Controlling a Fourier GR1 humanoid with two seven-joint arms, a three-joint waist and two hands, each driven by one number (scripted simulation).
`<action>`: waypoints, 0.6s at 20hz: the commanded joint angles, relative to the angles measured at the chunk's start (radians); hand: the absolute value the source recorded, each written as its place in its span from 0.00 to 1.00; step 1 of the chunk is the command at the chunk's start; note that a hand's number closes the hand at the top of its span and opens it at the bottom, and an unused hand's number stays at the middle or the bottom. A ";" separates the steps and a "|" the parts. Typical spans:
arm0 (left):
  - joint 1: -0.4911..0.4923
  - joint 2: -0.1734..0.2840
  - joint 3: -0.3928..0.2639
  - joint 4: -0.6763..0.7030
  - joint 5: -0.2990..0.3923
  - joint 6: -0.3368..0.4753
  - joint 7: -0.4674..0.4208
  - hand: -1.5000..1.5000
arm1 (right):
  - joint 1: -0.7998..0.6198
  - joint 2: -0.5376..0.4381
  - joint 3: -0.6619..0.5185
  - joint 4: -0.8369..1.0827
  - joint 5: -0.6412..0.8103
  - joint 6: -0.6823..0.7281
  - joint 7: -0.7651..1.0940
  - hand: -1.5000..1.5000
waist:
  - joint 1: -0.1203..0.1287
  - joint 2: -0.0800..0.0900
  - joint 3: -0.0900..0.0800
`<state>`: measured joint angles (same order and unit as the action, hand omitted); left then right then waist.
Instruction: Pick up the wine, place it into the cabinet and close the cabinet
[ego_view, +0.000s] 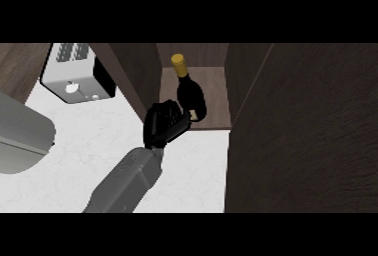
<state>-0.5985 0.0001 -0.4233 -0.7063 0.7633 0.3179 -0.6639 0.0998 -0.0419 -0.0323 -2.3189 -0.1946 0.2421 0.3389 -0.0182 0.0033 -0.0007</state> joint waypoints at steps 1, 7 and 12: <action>0.039 0.000 -0.041 -0.075 0.004 0.018 0.014 1.00 | 0.056 -0.015 -0.063 0.043 -0.055 0.054 -0.075 0.00 | 0.009 -0.003 0.001; -0.153 0.000 -0.034 0.201 0.139 -0.064 -0.036 1.00 | -0.021 0.001 -0.003 0.031 0.009 0.001 -0.012 0.00 | -0.014 0.003 0.000; -0.136 0.000 -0.092 0.178 0.208 -0.071 -0.053 1.00 | 0.049 0.026 0.050 -0.051 0.013 0.001 0.014 0.00 | -0.016 0.002 0.000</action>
<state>-0.7513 0.0000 -0.4621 -0.5282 0.9080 0.2566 -0.6961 0.1121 -0.0331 -0.0210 -2.3146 -0.1951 0.2505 0.3301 -0.0316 0.0059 -0.0006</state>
